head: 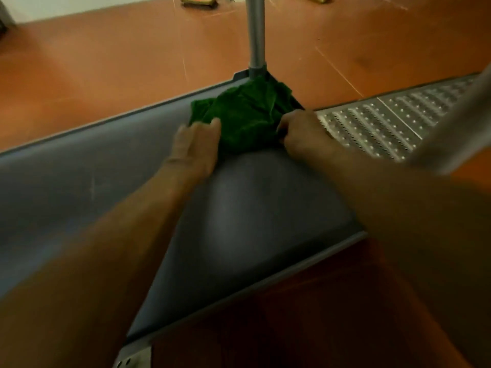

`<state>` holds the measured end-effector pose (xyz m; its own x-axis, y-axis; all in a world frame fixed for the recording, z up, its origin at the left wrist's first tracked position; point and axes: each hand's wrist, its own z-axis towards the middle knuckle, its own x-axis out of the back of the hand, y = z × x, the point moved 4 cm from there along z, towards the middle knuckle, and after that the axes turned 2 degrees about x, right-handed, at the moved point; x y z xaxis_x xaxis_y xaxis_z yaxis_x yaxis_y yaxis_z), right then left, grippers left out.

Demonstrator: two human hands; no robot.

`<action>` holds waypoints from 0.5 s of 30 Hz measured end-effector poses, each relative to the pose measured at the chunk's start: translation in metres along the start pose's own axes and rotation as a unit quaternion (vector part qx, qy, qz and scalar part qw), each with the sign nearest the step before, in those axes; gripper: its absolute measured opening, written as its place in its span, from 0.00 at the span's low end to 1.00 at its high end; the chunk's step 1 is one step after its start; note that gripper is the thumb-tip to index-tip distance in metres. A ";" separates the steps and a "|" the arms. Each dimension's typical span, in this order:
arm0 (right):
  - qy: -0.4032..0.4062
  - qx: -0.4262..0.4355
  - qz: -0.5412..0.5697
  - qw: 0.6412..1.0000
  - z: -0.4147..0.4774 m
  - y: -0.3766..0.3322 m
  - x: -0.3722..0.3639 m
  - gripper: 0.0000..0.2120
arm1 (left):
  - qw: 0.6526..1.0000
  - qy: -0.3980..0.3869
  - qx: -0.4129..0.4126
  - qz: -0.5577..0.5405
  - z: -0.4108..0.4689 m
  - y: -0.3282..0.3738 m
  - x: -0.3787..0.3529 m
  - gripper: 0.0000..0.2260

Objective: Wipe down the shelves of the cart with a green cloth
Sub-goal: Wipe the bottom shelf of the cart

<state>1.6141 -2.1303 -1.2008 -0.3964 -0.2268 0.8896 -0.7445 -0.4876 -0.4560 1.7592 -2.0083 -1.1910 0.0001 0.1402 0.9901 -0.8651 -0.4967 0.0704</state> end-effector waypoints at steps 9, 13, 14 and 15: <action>-0.012 0.043 -0.053 0.998 -0.003 0.010 -0.001 0.15 | 0.999 0.014 -0.034 0.009 -0.019 -0.018 -0.022 0.15; -0.016 0.064 -0.074 0.995 -0.010 0.013 0.004 0.14 | 0.999 0.005 -0.045 -0.005 -0.030 -0.019 -0.016 0.14; -0.021 0.067 -0.075 0.995 -0.014 0.015 0.005 0.14 | 0.999 0.003 -0.044 -0.007 -0.034 -0.019 -0.016 0.15; -0.025 0.067 -0.079 0.994 -0.017 0.017 0.006 0.14 | 0.999 0.002 -0.041 -0.009 -0.038 -0.017 -0.015 0.15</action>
<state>1.5899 -2.1253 -1.2038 -0.2496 -0.1790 0.9516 -0.7159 -0.6277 -0.3059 1.7548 -1.9691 -1.2120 0.0138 0.1514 0.9884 -0.9034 -0.4219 0.0772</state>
